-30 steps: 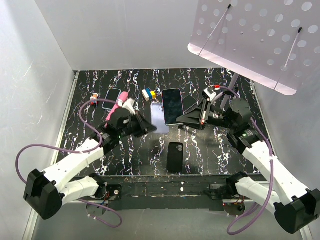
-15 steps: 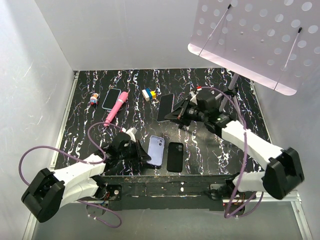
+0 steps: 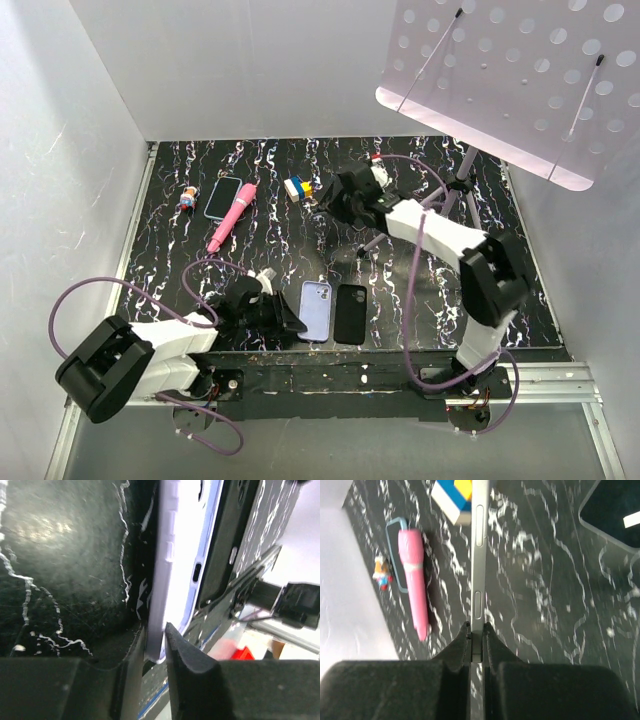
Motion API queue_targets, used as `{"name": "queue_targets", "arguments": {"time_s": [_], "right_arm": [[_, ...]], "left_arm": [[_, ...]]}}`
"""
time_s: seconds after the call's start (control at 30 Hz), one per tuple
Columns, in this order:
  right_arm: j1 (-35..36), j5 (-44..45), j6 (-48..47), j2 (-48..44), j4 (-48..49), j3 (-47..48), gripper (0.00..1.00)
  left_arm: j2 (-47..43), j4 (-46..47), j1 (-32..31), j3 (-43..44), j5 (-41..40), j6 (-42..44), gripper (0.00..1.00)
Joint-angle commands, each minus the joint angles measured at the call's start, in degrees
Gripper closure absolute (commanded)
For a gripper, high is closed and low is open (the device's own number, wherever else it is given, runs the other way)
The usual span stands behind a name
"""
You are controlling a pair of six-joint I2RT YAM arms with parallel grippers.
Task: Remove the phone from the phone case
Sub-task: Place the phone case at the center of the board, then place the phone at the center of the board.
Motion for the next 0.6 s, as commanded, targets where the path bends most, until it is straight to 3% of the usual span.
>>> {"name": "queue_targets", "arguments": {"time_s": [0.0,0.1,0.23,0.4,0.57], "right_arm": [[-1.40,7.45,0.56,9.34,-1.65,12.07,0.99],[-3.07,5.17,1.35,13.74,-1.48,15.42,0.99],[-5.09,5.86,-0.05,17.62,-1.74,18.41,0.99],[-6.50,5.43,0.30,21.05,-2.71,20.62,0.94],[-7.03,5.87,2.84,23.07,-2.80,20.62,0.92]], "left_arm": [[2.26,-1.43,-0.46,1.73,4.32,0.62,0.68],[-0.97,-3.88,-0.55,1.38,4.85,1.76,0.47],[-10.89,-11.96,-0.38,2.52,3.10,4.92,0.35],[-21.45,-26.46,-0.46,7.17,-0.06,9.93,0.24],[-26.12,-35.08,-0.37,13.06,-1.12,13.54,0.22]]}}
